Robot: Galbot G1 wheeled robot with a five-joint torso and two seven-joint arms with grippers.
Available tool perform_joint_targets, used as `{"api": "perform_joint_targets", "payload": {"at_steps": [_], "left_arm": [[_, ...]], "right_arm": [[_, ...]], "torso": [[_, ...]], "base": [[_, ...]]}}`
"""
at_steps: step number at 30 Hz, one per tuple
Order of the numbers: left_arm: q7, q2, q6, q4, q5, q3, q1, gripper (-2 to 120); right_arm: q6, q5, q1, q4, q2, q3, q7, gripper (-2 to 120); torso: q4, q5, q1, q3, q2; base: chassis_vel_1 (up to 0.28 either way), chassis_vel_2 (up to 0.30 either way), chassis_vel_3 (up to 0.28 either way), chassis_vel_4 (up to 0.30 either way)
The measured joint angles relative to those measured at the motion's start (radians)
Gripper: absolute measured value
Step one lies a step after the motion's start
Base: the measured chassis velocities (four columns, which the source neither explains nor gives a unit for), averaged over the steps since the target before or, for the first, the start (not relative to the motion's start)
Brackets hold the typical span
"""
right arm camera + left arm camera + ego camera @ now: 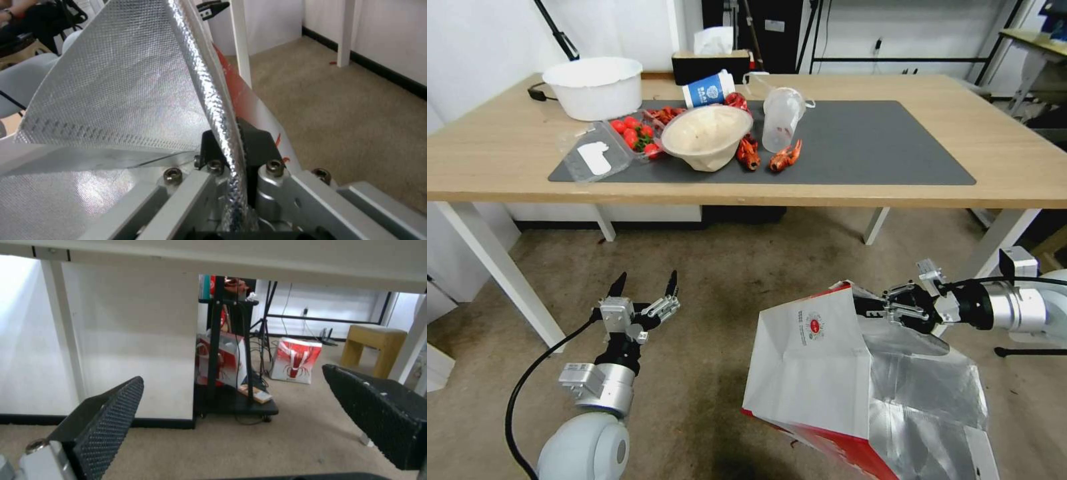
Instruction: Pick up the food delivery bag from the floor and place it on the table.
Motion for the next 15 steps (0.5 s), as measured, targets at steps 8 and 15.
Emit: {"api": "perform_joint_targets", "payload": {"at_steps": [8,15], "left_arm": [[0.001,-0.001,0.0,-0.001,0.0,0.001,0.002,100],[0.002,-0.002,-0.001,-0.002,0.0,0.001,0.003,100]], "right_arm": [[-0.001,-0.003,0.0,0.0,-0.013,0.007,0.002,0],[-0.003,-0.011,0.0,-0.003,-0.024,0.01,0.003,0]], "torso": [[0.0,0.0,0.01,0.021,0.031],[0.0,0.0,0.02,0.04,0.06]], "base": [[0.0,0.0,0.0,0.0],[0.0,0.0,0.0,0.0]]}}
